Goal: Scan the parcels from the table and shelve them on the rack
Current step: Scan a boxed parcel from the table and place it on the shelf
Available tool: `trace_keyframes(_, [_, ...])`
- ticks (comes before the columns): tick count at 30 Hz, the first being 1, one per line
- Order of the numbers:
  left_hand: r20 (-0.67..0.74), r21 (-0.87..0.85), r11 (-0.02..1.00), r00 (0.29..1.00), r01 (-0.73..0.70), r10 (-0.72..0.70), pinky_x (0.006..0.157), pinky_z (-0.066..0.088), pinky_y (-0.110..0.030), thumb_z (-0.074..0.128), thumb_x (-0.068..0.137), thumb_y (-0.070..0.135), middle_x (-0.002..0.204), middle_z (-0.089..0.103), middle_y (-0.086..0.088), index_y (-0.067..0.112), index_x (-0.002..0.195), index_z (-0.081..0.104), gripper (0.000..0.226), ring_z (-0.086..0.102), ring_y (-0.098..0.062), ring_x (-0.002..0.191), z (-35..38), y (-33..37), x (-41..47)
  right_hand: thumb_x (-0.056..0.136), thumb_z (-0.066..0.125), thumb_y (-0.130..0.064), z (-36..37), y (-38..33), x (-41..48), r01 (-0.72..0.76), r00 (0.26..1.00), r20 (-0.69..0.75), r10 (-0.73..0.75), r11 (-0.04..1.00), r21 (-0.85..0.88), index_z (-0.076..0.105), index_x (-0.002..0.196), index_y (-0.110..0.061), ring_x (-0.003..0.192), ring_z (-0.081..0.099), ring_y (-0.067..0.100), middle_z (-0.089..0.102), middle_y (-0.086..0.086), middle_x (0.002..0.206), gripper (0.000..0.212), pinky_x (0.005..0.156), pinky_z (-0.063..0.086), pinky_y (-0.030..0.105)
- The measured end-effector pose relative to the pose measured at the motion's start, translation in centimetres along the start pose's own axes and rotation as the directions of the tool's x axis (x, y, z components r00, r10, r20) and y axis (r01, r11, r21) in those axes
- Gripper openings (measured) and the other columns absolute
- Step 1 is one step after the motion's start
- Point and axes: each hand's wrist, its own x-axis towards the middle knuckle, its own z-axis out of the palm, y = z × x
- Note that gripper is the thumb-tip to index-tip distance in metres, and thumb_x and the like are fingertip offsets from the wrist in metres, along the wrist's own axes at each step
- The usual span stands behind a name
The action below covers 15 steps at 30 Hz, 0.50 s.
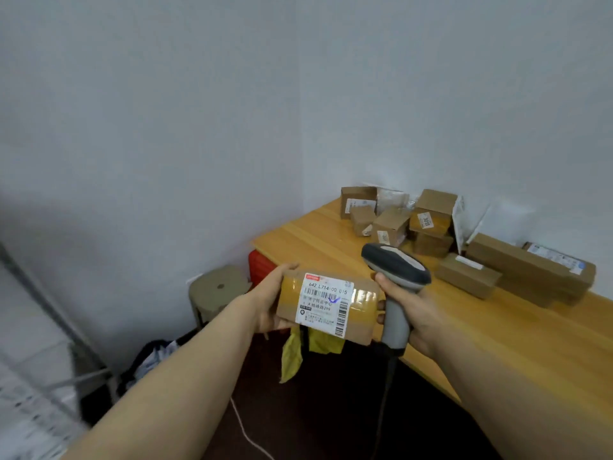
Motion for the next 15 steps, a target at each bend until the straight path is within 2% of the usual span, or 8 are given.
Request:
trace_keyframes(3, [-0.036, -0.11, 0.994, 0.999, -0.029, 0.026, 0.064, 0.059, -0.037, 0.062, 0.058, 0.08, 0.092, 0.073, -0.013, 0.011, 0.078, 0.078, 0.074, 0.072, -0.028, 0.083, -3.5, -3.8, -5.5, 0.054, 0.08, -0.045, 2.9, 3.3, -3.6, -0.028, 0.998, 0.059, 0.028, 1.0, -0.006, 0.066, 0.109, -0.004, 0.062, 0.067, 0.021, 0.072, 0.01, 0.08, 0.07, 0.05, 0.053, 0.031])
trace_keyframes(6, [-0.109, -0.224, 0.968, 0.99, -0.115, 0.093, 0.068, 0.059, -0.038, 0.078, 0.044, 0.073, 0.109, 0.069, -0.015, 0.007, 0.098, 0.074, 0.085, 0.069, -0.027, 0.098, -7.3, -7.0, -11.4, 0.049, 0.081, -0.05, 6.4, 5.7, -6.5, -0.084, 0.989, 0.124, 0.079, 0.996, 0.036, 0.066, 0.11, -0.005, 0.077, 0.066, 0.031, 0.071, 0.018, 0.093, 0.077, 0.064, 0.056, 0.042])
trace_keyframes(7, [-0.115, -0.259, 0.955, 0.986, -0.144, 0.118, 0.071, 0.059, -0.037, 0.084, 0.044, 0.066, 0.114, 0.065, -0.014, 0.007, 0.107, 0.07, 0.087, 0.067, -0.026, 0.101, -8.6, -7.9, -13.4, 0.049, 0.083, -0.048, 7.7, 6.3, -7.4, -0.101, 0.982, 0.165, 0.093, 0.994, 0.037, 0.066, 0.11, -0.006, 0.076, 0.068, 0.03, 0.073, 0.015, 0.093, 0.075, 0.061, 0.056, 0.039])
trace_keyframes(10, [-0.173, -0.196, 0.961, 0.972, -0.193, 0.16, 0.081, 0.057, -0.036, 0.094, 0.039, 0.036, 0.119, 0.062, -0.01, 0.01, 0.111, 0.065, 0.081, 0.065, -0.021, 0.105, -11.9, -10.3, -18.9, 0.034, 0.093, -0.05, 12.2, 7.4, -10.1, -0.132, 0.945, 0.3, 0.127, 0.991, -0.002, 0.067, 0.101, -0.011, 0.059, 0.068, 0.02, 0.074, 0.007, 0.078, 0.083, 0.048, 0.052, 0.028])
trace_keyframes(12, [-0.289, -0.11, 0.973, 0.943, -0.202, 0.163, 0.095, 0.05, -0.044, 0.09, 0.041, 0.036, 0.126, 0.061, -0.008, 0.014, 0.115, 0.063, 0.082, 0.057, -0.022, 0.117, -14.0, -11.5, -22.1, 0.037, 0.092, -0.044, 15.6, 8.4, -11.8, -0.159, 0.913, 0.375, 0.16, 0.987, -0.032, 0.067, 0.099, -0.008, 0.052, 0.062, 0.019, 0.07, 0.007, 0.069, 0.075, 0.046, 0.05, 0.027])
trace_keyframes(14, [-0.398, -0.098, 0.96, 0.895, -0.261, 0.203, 0.094, 0.047, -0.051, 0.086, 0.046, 0.04, 0.118, 0.066, -0.003, 0.017, 0.114, 0.064, 0.075, 0.056, -0.022, 0.116, -16.2, -12.6, -24.7, 0.046, 0.085, -0.035, 19.0, 9.4, -13.5, -0.178, 0.884, 0.434, 0.174, 0.984, -0.03, 0.065, 0.097, -0.004, 0.044, 0.057, 0.017, 0.064, 0.008, 0.06, 0.063, 0.041, 0.048, 0.026])
trace_keyframes(15, [-0.436, -0.114, 0.944, 0.869, -0.31, 0.232, 0.091, 0.049, -0.049, 0.085, 0.048, 0.039, 0.108, 0.07, -0.001, 0.018, 0.11, 0.065, 0.069, 0.058, -0.02, 0.111, -17.3, -13.1, -25.9, 0.047, 0.084, -0.033, 20.7, 9.9, -14.2, -0.181, 0.872, 0.457, 0.175, 0.983, -0.03, 0.065, 0.096, -0.003, 0.042, 0.056, 0.016, 0.063, 0.008, 0.057, 0.061, 0.039, 0.047, 0.025])
